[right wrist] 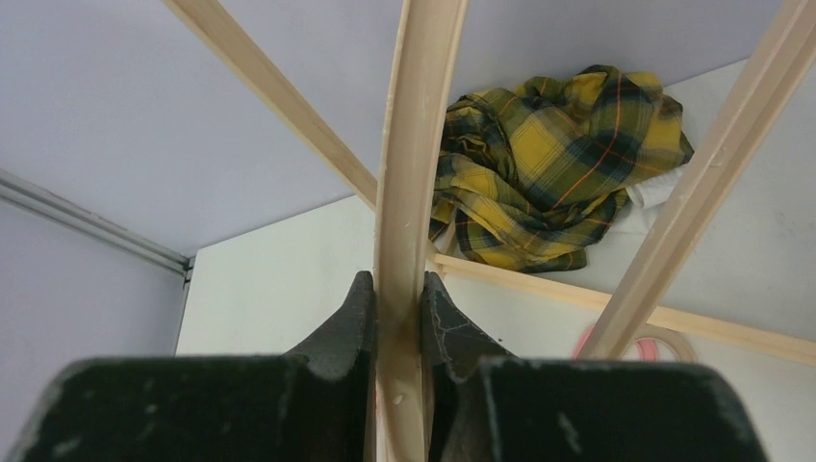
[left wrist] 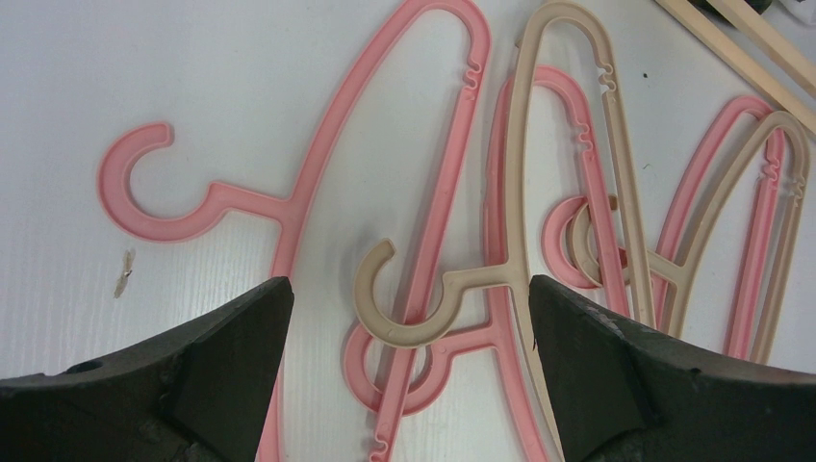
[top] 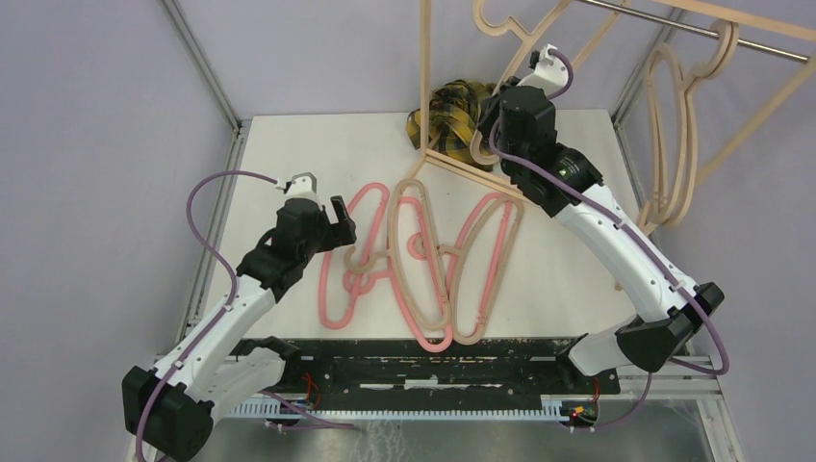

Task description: Organize the hangers

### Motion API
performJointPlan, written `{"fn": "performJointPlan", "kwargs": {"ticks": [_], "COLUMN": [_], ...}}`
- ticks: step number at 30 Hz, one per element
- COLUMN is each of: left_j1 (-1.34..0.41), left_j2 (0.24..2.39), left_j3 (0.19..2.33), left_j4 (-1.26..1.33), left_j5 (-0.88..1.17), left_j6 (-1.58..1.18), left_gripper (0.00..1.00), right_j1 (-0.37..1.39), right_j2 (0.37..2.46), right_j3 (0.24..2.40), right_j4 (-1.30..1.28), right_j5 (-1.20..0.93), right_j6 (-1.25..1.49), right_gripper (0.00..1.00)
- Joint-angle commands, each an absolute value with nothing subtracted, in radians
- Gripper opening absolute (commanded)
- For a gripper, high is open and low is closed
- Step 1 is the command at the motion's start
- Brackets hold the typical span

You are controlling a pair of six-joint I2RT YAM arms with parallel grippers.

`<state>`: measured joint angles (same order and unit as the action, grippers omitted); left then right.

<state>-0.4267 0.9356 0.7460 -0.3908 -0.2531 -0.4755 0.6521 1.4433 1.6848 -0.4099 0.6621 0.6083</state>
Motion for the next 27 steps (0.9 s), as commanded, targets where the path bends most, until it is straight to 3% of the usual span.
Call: {"fn": "performJointPlan", "kwargs": {"ticks": [1, 27], "left_j1": [-0.423, -0.423], "left_j2": [0.915, 0.933], "left_j3": [0.766, 0.758], "left_j4": [-0.382, -0.379], "left_j5": [-0.265, -0.255], "left_j6": [-0.467, -0.471], "left_gripper": [0.99, 0.99], "right_j1": [0.612, 0.373], "right_j2": [1.445, 1.328], "right_j3": [1.746, 1.625], "right_j4": [-0.346, -0.416], "right_j5": [0.679, 0.675], "right_j6": [0.611, 0.743], "right_gripper": [0.01, 0.04]}}
